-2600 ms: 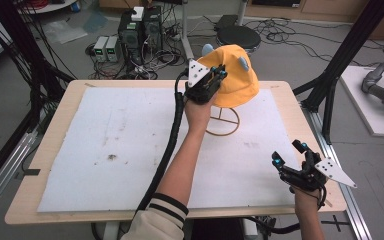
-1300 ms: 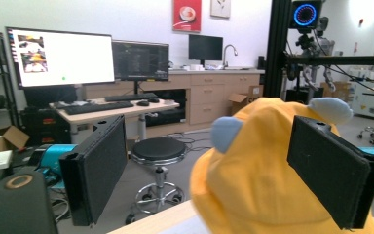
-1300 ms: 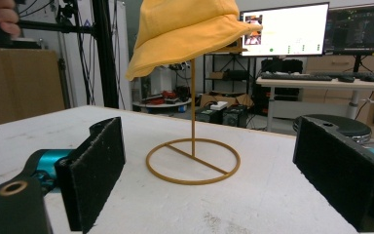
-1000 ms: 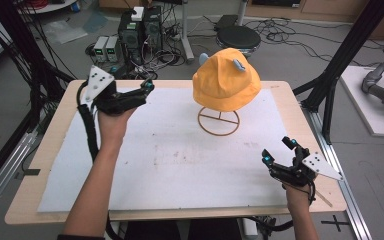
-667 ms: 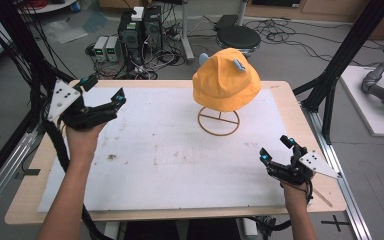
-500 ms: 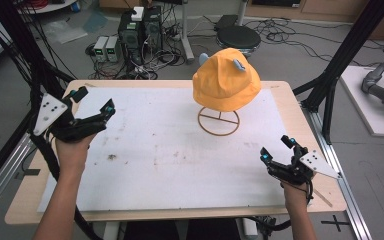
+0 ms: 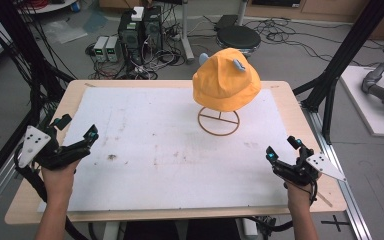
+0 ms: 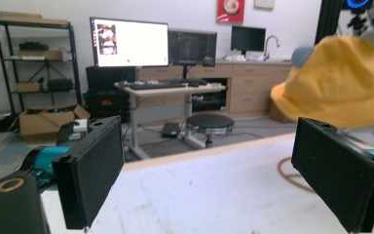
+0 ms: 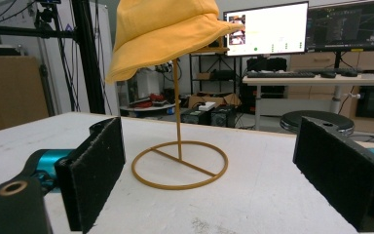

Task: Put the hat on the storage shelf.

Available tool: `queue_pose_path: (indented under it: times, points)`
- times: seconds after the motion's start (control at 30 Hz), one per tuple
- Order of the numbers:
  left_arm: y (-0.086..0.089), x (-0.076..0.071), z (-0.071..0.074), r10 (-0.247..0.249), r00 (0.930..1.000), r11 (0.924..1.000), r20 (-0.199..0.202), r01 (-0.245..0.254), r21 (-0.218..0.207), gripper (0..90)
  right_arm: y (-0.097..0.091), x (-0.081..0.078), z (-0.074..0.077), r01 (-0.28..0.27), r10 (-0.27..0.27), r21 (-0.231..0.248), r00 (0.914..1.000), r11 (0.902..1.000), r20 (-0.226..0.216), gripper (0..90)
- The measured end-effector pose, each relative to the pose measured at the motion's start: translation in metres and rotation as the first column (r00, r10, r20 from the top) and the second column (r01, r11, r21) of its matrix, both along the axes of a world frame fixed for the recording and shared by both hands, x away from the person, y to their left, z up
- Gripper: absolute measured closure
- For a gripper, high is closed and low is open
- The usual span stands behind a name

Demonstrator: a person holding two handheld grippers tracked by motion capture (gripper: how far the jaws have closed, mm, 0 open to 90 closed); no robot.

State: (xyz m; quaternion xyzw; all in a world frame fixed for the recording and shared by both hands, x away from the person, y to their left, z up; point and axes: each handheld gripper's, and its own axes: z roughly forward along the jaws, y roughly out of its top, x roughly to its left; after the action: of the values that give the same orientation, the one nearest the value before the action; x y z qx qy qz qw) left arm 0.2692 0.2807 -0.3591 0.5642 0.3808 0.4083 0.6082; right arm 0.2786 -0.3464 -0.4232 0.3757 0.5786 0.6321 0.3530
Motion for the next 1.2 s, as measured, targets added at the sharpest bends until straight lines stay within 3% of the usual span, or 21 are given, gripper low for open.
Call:
queue_pose_path:
  times: [0.37, 0.77, 1.2]
  points:
    - [0.012, -0.01, -0.023, 0.031, 0.9995, 0.9994, -0.008, -0.031, 0.018, 12.4, -0.005, -0.001, 0.0, 0.022, -0.022, 0.003, 0.9997, 0.9998, 0.007, 11.5]
    - [0.046, -0.022, -0.038, 0.081, 0.9964, 0.9949, -0.025, -0.082, -0.059, 12.3, 0.0, 0.002, -0.001, 0.009, -0.008, -0.028, 0.9999, 0.9996, 0.01, 11.5]
    - [0.043, -0.019, -0.043, 0.066, 0.9976, 0.9971, -0.024, -0.066, -0.036, 12.3, 0.001, 0.0, -0.002, 0.001, -0.001, -0.039, 1.0, 0.9992, 0.003, 11.5]
